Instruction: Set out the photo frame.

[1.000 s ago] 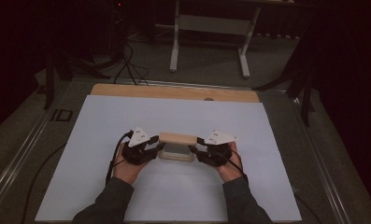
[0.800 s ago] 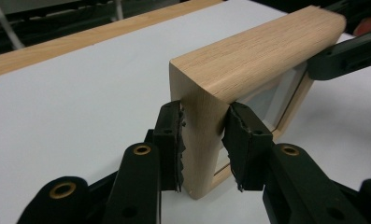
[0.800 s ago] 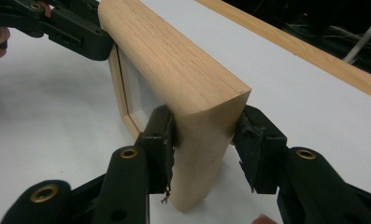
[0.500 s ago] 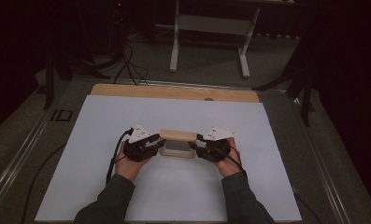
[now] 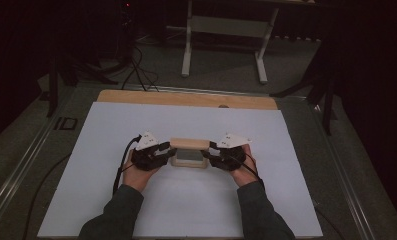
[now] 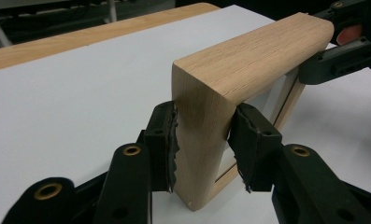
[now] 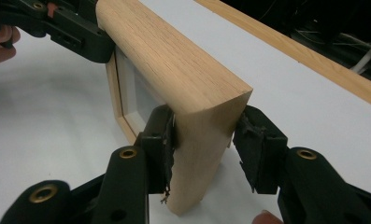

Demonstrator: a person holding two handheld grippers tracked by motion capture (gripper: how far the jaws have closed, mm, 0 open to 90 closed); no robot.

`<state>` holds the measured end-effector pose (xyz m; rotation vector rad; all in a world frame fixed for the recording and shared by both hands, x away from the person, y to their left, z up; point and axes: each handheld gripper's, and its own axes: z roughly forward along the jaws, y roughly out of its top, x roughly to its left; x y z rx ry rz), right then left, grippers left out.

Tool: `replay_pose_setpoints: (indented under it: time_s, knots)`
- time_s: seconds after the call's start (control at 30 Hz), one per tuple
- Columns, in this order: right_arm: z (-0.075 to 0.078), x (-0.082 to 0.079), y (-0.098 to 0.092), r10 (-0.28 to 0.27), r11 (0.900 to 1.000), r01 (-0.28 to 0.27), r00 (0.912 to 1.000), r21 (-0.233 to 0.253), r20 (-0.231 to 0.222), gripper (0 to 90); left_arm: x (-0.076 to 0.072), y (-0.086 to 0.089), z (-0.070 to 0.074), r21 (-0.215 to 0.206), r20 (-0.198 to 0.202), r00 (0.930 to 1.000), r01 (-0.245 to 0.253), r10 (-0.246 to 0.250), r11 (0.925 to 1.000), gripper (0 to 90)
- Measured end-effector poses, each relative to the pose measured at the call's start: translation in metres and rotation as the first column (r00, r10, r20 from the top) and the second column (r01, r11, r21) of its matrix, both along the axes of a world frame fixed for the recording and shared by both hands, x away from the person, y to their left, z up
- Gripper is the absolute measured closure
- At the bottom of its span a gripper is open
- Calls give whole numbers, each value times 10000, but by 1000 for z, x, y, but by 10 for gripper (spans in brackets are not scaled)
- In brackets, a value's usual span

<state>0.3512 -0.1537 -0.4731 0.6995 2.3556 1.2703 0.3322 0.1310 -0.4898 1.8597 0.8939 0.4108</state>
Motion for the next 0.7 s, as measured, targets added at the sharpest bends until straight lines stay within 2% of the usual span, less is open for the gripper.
replay_pose_setpoints:
  time_s: [0.17, 0.37, 0.7]
  knots:
    - [1, 6, 10, 101, 9999, -101, 9999, -138, 55, 576, 1, 6, 1, 175, 19, 9996, -270, 269, 9995, 622]
    - [-2, 13, 14, 79, 9998, -81, 9999, -168, -76, 566, 3, 7, 1, 46, 10, 9992, -388, 388, 9992, 625]
    - [-3, 22, 11, 95, 9998, -88, 9989, 162, -458, 564, 8, 4, 0, -86, -161, 9980, -618, 616, 9981, 611]
